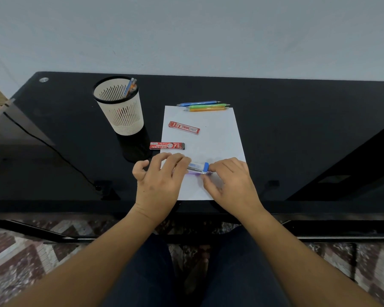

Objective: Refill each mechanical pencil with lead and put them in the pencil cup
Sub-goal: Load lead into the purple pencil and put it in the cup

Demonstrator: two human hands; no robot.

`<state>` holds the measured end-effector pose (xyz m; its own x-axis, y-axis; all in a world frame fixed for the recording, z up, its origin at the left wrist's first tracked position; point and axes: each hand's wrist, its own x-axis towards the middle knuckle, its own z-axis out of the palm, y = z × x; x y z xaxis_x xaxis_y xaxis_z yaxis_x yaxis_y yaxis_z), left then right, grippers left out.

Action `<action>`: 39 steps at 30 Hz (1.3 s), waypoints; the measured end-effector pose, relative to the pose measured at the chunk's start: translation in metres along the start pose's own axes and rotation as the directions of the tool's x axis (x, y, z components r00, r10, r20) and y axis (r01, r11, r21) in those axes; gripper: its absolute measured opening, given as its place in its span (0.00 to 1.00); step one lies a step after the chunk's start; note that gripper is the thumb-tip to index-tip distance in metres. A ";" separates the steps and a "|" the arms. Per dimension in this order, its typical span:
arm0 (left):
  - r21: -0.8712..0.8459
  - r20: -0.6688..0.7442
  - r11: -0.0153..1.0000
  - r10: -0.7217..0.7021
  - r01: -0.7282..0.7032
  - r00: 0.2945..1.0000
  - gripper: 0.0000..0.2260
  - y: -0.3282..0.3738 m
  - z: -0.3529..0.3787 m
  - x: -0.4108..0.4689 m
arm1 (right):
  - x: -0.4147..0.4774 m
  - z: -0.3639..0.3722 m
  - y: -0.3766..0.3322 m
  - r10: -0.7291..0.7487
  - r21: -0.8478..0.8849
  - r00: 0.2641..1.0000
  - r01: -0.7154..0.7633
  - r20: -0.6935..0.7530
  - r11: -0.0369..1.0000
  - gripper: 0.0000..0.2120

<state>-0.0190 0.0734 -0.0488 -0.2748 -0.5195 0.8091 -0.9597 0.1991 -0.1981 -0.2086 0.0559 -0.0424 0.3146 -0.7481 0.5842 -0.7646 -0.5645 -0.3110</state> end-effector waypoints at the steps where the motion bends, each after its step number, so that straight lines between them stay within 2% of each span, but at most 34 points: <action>1: 0.003 -0.003 1.000 0.001 -0.001 1.000 0.08 0.000 0.000 0.000 | 0.000 0.000 0.000 0.003 0.001 1.000 -0.003 0.004 1.000 0.13; 11: 0.004 -0.048 1.000 0.031 -0.031 0.998 0.09 0.000 0.000 -0.001 | 0.000 -0.001 -0.001 0.024 0.027 0.999 -0.025 0.035 0.999 0.13; 18: 0.051 -0.062 0.998 0.028 -0.025 0.998 0.16 0.001 0.001 -0.002 | 0.001 0.001 0.001 0.042 0.028 0.997 -0.044 0.067 0.999 0.14; 25: 0.041 -0.022 0.998 0.048 -0.047 0.999 0.12 -0.001 0.003 -0.005 | 0.000 0.004 0.004 0.057 -0.010 0.994 -0.056 0.097 0.998 0.13; 28: 0.046 -0.046 0.999 0.029 -0.027 0.999 0.15 0.000 0.002 -0.003 | 0.000 0.004 0.004 0.044 0.004 0.996 -0.044 0.083 0.999 0.11; 31: 0.047 -0.063 0.999 0.011 -0.008 0.998 0.18 0.002 0.001 -0.003 | 0.000 0.004 0.003 0.035 0.019 0.997 -0.037 0.073 0.999 0.12; 34: 0.028 -0.046 0.999 0.021 -0.020 0.999 0.15 0.000 0.002 -0.005 | 0.000 0.003 0.003 0.034 0.022 0.997 -0.036 0.073 0.999 0.12; 39: 0.047 -0.062 0.999 0.006 -0.003 0.998 0.18 0.002 0.001 -0.004 | 0.001 0.001 0.001 0.037 0.036 0.997 -0.039 0.073 0.999 0.15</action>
<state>-0.0198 0.0748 -0.0528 -0.2759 -0.4655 0.8410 -0.9607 0.1613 -0.2259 -0.2084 0.0546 -0.0425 0.3264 -0.7917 0.5164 -0.7557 -0.5467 -0.3606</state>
